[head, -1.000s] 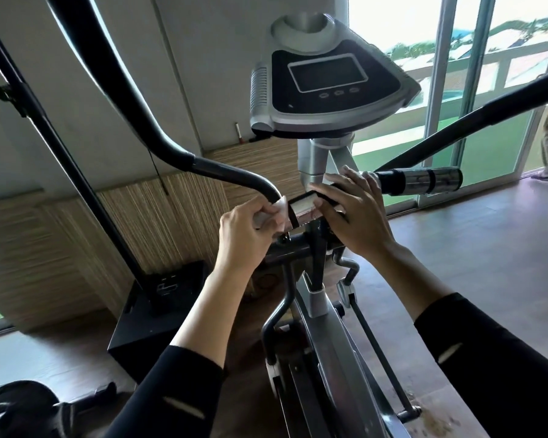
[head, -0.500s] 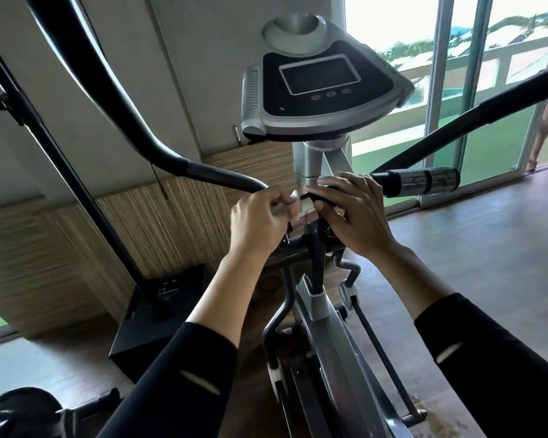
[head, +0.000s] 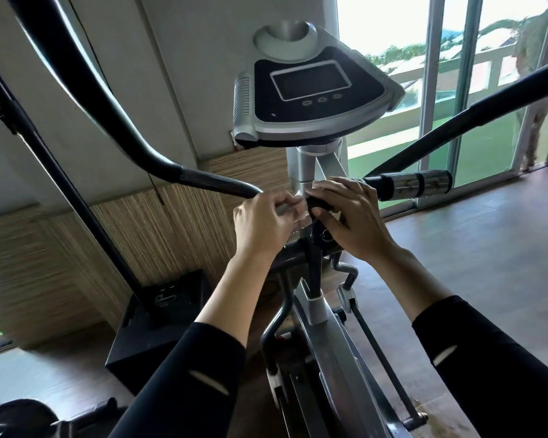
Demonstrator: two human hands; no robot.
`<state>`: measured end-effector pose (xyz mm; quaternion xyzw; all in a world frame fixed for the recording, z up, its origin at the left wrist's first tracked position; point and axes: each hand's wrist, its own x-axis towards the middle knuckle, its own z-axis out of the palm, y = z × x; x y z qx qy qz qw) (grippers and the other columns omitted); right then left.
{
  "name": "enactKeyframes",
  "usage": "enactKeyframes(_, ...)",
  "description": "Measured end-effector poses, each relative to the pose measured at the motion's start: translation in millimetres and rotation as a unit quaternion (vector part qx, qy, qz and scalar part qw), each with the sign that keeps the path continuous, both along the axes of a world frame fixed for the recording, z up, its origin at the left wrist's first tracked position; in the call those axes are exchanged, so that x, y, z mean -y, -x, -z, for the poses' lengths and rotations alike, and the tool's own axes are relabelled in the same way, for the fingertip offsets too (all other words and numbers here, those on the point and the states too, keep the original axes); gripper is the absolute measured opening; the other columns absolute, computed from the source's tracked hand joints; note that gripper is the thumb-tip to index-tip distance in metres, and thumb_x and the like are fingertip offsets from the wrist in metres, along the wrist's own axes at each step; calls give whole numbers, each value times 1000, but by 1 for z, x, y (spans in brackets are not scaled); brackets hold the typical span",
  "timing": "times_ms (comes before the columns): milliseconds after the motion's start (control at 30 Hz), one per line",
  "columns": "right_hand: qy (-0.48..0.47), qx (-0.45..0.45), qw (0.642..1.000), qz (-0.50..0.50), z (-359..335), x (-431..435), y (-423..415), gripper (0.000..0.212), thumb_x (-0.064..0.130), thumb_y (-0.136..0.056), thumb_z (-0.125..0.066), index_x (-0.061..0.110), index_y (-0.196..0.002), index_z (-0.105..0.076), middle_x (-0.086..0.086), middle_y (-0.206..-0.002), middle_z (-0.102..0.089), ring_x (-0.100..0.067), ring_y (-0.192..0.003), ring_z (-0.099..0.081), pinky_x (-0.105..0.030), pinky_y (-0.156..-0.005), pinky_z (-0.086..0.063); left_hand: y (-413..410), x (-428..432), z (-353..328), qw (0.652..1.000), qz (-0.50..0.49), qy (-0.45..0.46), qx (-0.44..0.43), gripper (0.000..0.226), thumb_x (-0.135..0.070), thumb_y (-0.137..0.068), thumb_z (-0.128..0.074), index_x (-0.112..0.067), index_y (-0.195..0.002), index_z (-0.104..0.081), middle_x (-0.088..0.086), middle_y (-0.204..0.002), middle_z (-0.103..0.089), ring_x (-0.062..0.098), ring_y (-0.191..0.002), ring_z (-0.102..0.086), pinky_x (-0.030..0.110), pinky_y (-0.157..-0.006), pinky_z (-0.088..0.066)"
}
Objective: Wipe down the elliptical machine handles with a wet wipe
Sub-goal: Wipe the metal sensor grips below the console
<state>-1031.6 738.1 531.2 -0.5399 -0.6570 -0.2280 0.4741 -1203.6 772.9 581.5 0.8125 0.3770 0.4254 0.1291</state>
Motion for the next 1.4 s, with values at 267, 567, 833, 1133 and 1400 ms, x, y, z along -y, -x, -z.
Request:
enactKeyframes(267, -3, 4, 1000, -29, 2, -2, -7, 36, 33, -91, -50, 23, -122, -65, 4, -127, -63, -20, -124, -52, -45, -102, -32, 4, -1, 10, 998, -8, -63, 1, 26, -51, -77, -71, -29, -89, -72, -12, -83, -72, 7, -77, -68, 41, -78, -56)
enactKeyframes(567, -9, 24, 999, -36, 5, -2, -13, 36, 31, -92, -52, 25, -126, -62, 7, -130, -61, -15, -127, -48, -36, -103, -25, 24, -3, 23, 991, -45, -121, -25, 17, -31, -75, -79, -26, -87, -69, -8, -94, -65, 14, -91, -61, 46, -82, -52)
enactKeyframes(833, 1, 55, 997, -46, -1, -5, -26, 37, 29, -90, -63, 23, -127, -62, 4, -130, -62, -17, -123, -53, -41, -99, -35, 19, 9, 31, 978, -91, -180, -49, 22, -30, -72, -82, -23, -90, -70, -6, -94, -61, 16, -98, -56, 37, -96, -38)
enactKeyframes(1133, -18, 36, 996, -76, 1, -12, -32, 38, 31, -87, -68, 19, -123, -65, 1, -126, -65, -17, -120, -57, -44, -101, -42, 1, 12, 34, 965, -84, -242, -60, 25, -30, -73, -79, -13, -90, -70, 1, -90, -61, 22, -91, -58, 39, -93, -46)
enactKeyframes(1400, -30, 12, 996, -77, 4, -13, -29, 38, 29, -84, -71, 21, -121, -66, 2, -124, -65, -19, -120, -56, -44, -102, -40, -5, 10, 37, 944, -94, -306, -75, 23, -25, -70, -83, -15, -84, -68, 1, -83, -58, 22, -85, -57, 39, -93, -45)
